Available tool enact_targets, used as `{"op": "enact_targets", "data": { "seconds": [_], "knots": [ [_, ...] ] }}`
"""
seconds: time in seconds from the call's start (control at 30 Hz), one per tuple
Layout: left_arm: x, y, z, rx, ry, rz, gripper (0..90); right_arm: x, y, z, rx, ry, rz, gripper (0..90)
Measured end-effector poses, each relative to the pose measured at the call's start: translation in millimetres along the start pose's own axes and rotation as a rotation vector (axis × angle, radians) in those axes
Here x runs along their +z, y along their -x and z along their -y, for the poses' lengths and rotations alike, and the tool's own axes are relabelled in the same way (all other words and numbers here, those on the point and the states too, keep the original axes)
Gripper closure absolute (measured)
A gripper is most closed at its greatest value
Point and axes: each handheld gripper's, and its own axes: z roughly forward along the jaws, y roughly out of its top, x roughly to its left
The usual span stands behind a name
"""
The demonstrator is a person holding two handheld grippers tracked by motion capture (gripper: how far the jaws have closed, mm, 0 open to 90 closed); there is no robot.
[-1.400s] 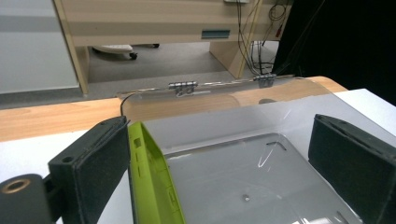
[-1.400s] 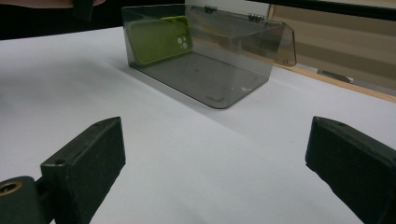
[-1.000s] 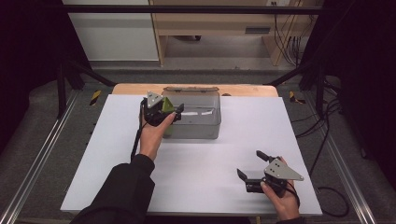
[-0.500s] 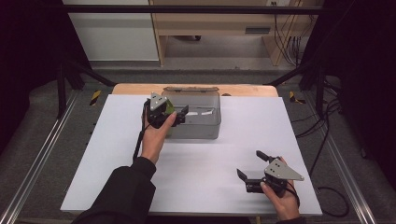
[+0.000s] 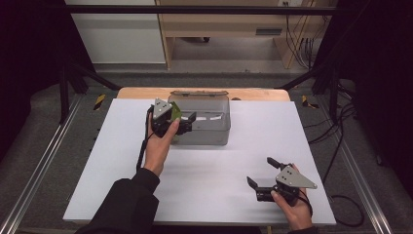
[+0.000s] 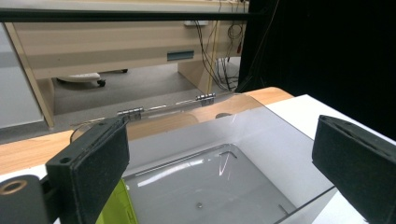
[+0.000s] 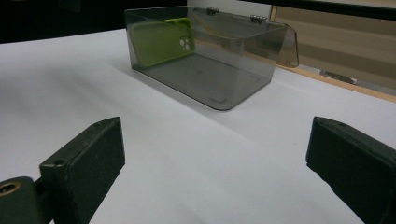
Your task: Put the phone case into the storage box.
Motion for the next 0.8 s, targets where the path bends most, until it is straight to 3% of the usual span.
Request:
{"op": "enact_targets", "data": {
  "seconds": [0.3,0.43,0.63,0.8],
  "knots": [
    [-17.1,3.8,0.4,-0.012,0.027,0.023,3.7,0.1,-0.1,-0.2,-0.001,0.001,-0.002,4.6],
    [-23.4,6.5,0.3,0.011,0.036,0.032,3.7,0.1,-0.2,-0.3,0.000,0.001,-0.003,4.5],
    [-32.5,8.3,3.6,0.014,0.042,0.046,3.4,0.0,-0.2,-0.2,0.002,0.001,-0.007,4.1],
    [-42.1,9.2,6.1,0.057,0.040,0.049,2.6,0.2,-0.1,-0.1,0.002,0.001,-0.008,3.9]
  ]
}}
